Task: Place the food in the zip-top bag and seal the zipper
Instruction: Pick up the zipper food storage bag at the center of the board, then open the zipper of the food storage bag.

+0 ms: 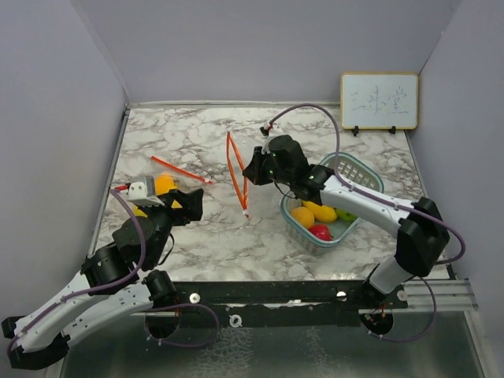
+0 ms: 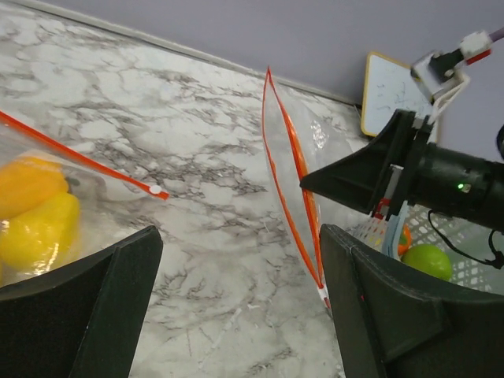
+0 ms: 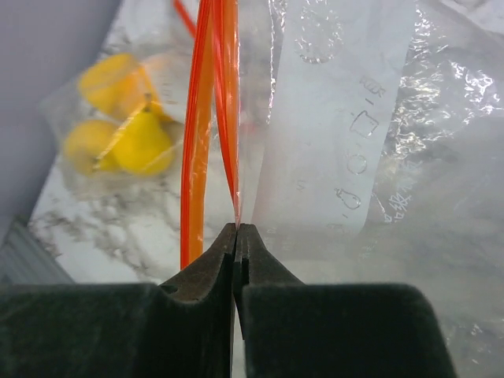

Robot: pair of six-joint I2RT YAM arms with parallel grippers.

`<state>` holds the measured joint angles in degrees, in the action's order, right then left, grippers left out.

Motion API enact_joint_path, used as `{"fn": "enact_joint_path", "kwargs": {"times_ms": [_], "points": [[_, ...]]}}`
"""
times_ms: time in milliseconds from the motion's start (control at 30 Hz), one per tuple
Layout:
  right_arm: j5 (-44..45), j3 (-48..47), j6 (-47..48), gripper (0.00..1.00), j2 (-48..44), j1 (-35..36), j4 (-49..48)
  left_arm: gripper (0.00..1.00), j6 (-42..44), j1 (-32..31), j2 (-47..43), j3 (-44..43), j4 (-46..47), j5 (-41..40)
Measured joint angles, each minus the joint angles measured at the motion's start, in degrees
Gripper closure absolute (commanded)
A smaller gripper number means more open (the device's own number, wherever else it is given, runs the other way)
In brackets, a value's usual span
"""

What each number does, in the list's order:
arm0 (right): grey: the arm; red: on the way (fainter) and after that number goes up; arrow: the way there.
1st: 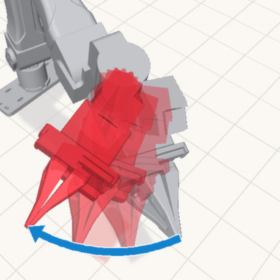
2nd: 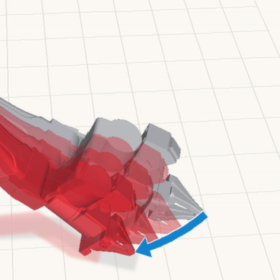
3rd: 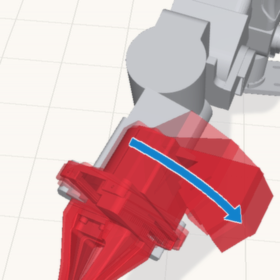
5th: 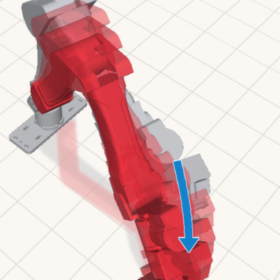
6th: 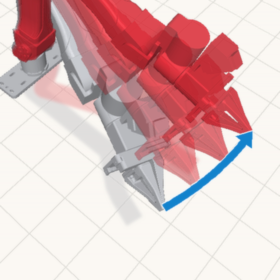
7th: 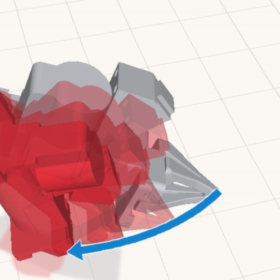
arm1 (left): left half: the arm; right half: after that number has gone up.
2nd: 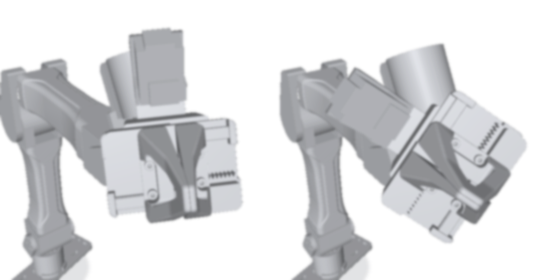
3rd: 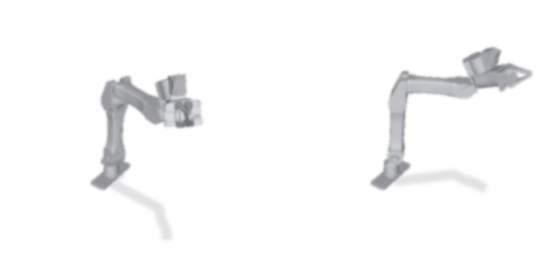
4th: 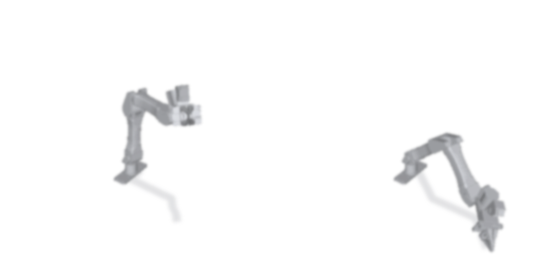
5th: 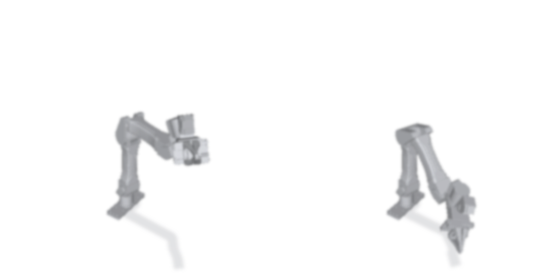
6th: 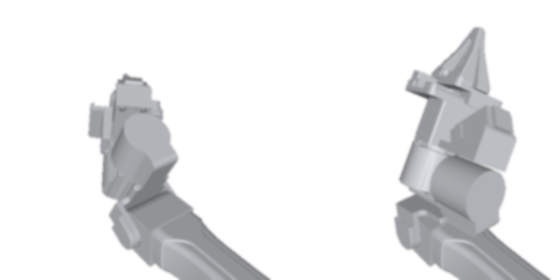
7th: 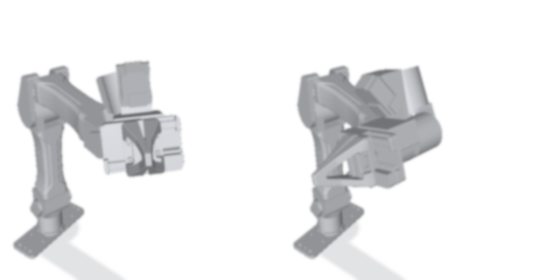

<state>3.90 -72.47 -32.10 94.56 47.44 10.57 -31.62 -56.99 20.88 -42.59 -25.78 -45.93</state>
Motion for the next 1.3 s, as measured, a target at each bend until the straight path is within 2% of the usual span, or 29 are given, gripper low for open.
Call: {"fn": "enact_joint_path", "kwargs": {"times_ms": [167,267,733,900,1133,1200,1267,1300], "points": [[-7.4,5.6,-0.2,0.98,-9.2,0.4,-6.5,0.18,-3.8,0.0,3.2,2.0,2.8,4.5],[-10.0,7.4,-0.2,0.98,-12.8,1.2,-8.3,0.22,-5.5,0.0,4.5,4.5,6.2,6.6],[-11.5,10.6,-0.7,0.98,-17.4,6.0,-9.7,0.29,-11.3,0.0,9.7,6.4,17.7,13.1],[-11.0,10.7,-0.6,0.98,-18.2,7.2,-9.6,0.42,-12.5,0.0,10.8,7.2,18.9,13.4],[-9.9,11.3,-0.6,0.98,-22.6,7.7,-8.9,0.50,-13.2,0.0,12.6,9.3,18.9,13.6],[-9.6,11.3,-0.6,0.98,-23.5,7.7,-8.8,0.59,-13.4,0.0,12.6,10.0,19.0,13.6],[-9.6,11.3,-0.6,0.98,-23.7,7.7,-8.5,0.76,-13.3,0.0,12.6,10.5,19.3,13.5],[-9.6,11.3,-0.6,0.98,-23.8,7.7,-8.4,0.82,-13.5,0.0,12.6,10.6,19.3,13.4]]}}
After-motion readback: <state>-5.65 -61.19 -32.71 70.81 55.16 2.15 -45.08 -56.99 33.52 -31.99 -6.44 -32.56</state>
